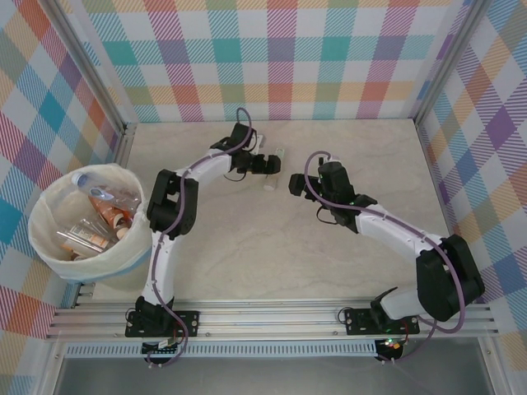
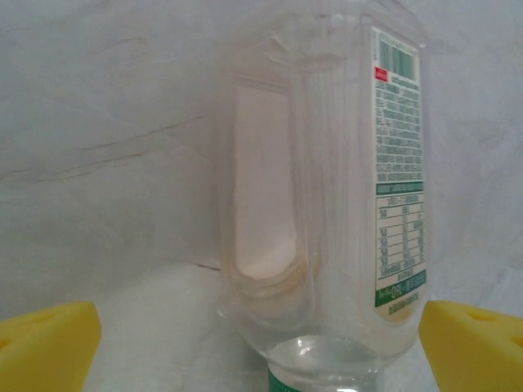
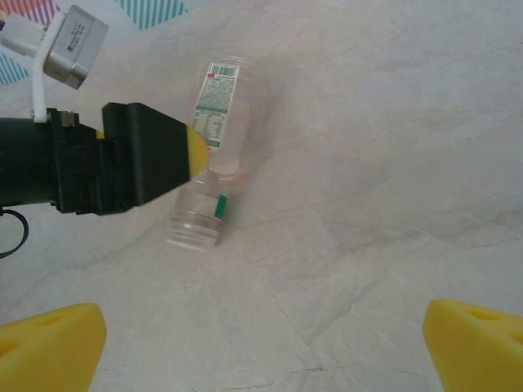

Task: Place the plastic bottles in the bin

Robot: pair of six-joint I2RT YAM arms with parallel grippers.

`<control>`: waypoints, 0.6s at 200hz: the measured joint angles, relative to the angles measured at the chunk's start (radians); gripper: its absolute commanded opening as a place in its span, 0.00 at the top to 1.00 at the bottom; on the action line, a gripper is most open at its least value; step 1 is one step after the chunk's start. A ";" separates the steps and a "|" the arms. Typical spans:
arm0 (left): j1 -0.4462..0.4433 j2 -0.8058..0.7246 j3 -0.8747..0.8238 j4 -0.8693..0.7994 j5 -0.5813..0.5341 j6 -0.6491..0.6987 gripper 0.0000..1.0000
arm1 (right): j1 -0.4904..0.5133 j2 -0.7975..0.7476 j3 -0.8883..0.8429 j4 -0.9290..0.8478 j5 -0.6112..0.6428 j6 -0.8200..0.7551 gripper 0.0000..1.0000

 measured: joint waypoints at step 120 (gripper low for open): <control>-0.104 0.439 0.769 -0.447 -0.383 -0.058 0.19 | 0.000 -0.069 -0.011 -0.029 0.014 0.000 0.00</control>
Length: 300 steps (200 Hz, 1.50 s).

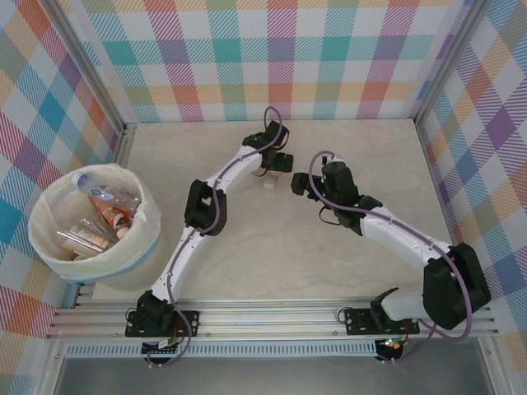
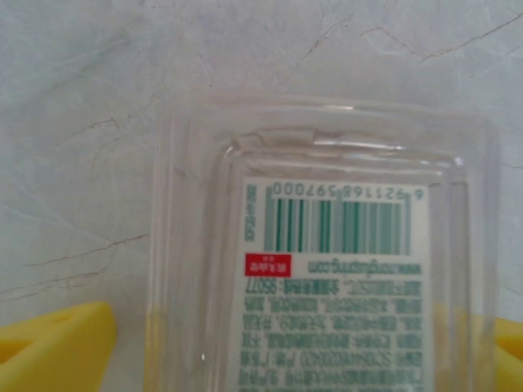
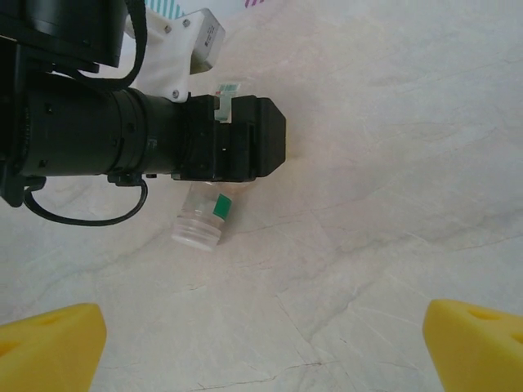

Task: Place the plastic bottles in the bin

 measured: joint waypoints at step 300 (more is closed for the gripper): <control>-0.119 -1.046 -0.703 0.195 -0.095 0.204 0.51 | 0.000 0.184 0.045 0.079 -0.012 0.005 0.00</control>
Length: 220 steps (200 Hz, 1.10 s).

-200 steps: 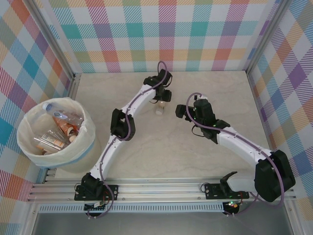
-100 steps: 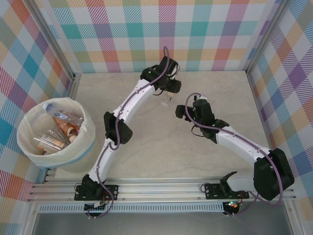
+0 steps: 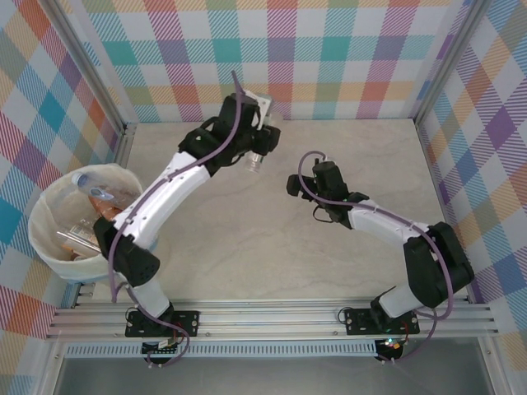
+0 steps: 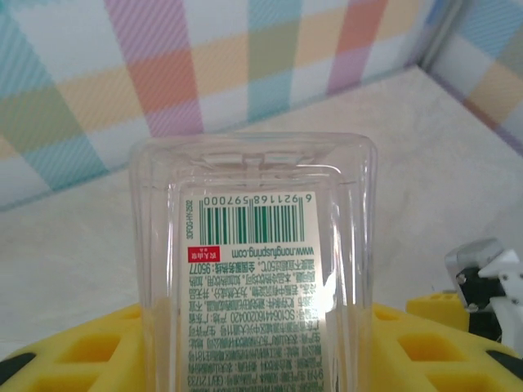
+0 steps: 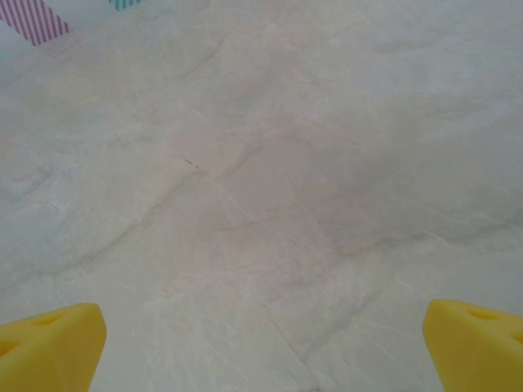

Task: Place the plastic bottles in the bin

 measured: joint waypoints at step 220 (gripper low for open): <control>0.711 -0.779 -0.541 -0.484 -0.647 -0.445 0.33 | 0.000 0.193 0.212 0.109 -0.237 0.027 0.00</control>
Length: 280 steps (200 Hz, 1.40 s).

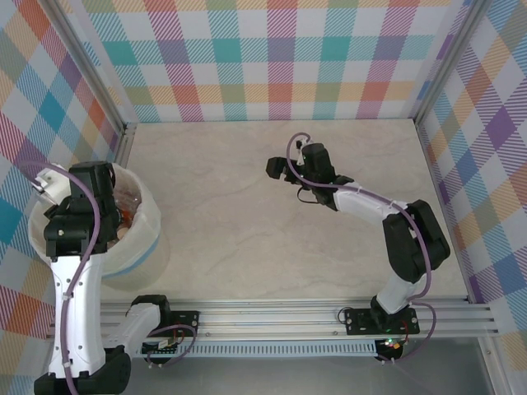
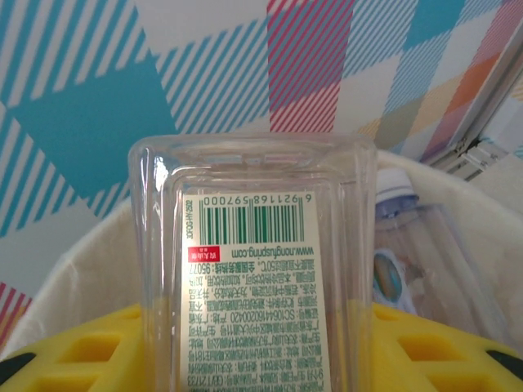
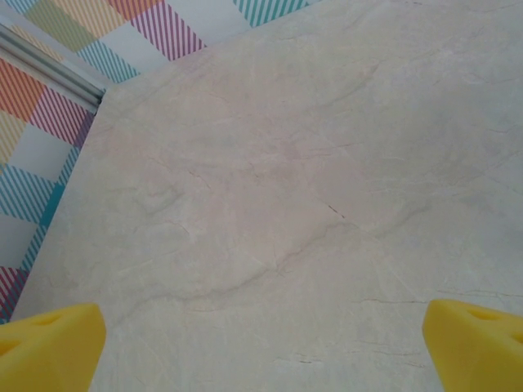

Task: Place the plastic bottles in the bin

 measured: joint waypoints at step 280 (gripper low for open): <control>-0.478 0.348 -0.269 0.945 0.724 0.254 0.00 | -0.054 -0.426 -0.216 -0.175 0.416 -0.147 0.00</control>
